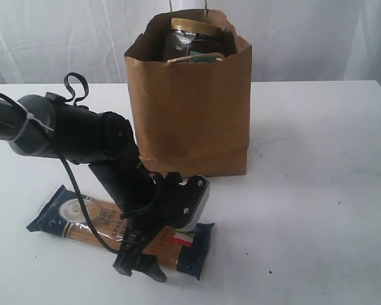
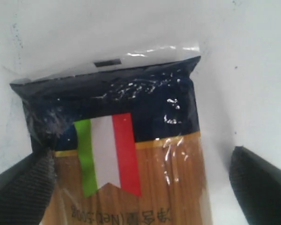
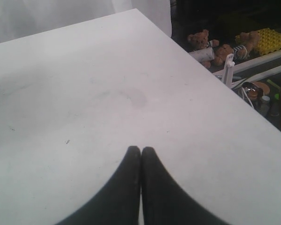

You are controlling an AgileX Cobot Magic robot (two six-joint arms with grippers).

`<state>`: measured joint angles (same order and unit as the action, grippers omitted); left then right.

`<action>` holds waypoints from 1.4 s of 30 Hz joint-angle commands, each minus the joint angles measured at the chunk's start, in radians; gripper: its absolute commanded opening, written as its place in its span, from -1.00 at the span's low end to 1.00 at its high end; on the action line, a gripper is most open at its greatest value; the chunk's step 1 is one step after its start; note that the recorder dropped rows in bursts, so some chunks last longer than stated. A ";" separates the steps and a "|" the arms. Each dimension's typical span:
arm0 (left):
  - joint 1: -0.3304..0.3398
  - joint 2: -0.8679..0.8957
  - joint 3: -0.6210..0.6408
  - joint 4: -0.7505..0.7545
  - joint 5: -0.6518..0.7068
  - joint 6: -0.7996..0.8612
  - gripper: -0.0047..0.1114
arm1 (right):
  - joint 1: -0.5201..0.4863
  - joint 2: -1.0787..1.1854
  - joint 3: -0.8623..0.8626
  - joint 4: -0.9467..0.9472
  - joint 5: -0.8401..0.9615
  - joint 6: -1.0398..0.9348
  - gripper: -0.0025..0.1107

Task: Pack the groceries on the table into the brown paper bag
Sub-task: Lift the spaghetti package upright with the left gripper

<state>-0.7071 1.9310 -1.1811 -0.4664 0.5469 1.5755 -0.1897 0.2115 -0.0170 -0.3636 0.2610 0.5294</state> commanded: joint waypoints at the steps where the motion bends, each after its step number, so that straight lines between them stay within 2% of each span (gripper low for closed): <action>1: -0.004 0.013 0.021 0.027 0.016 -0.045 0.30 | -0.004 0.000 0.003 -0.002 -0.004 -0.011 -0.96; 3: -0.004 0.013 0.021 0.027 0.012 -0.102 -0.07 | -0.004 0.000 0.003 -0.002 -0.004 -0.011 -0.96; 6: -0.004 0.011 0.021 0.031 0.024 -0.232 -0.48 | -0.004 0.000 0.003 -0.002 -0.004 -0.011 -0.96; 10: -0.004 -0.005 -0.016 0.074 0.163 -0.385 -0.90 | -0.004 0.000 0.003 -0.002 -0.004 -0.011 -0.96; 13: -0.004 -0.045 -0.042 0.102 0.274 -0.446 -0.92 | -0.004 0.000 0.003 -0.002 -0.004 -0.011 -0.96; 18: -0.004 -0.158 -0.103 0.201 0.375 -0.582 -0.92 | -0.004 0.000 0.003 -0.002 -0.004 -0.011 -0.96; 22: -0.004 -0.252 -0.159 0.210 0.446 -0.632 -0.92 | -0.004 0.000 0.003 -0.002 -0.004 -0.011 -0.96; 34: -0.004 -0.450 -0.188 0.215 0.526 -0.663 -0.92 | -0.004 0.000 0.003 -0.002 -0.004 -0.011 -0.96; 42: -0.004 -0.549 -0.188 0.242 0.512 -0.663 -0.92 | -0.004 0.000 0.003 -0.002 -0.004 -0.011 -0.96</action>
<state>-0.7080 1.4180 -1.3601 -0.2298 1.0490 0.9212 -0.1897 0.2115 -0.0170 -0.3636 0.2591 0.5294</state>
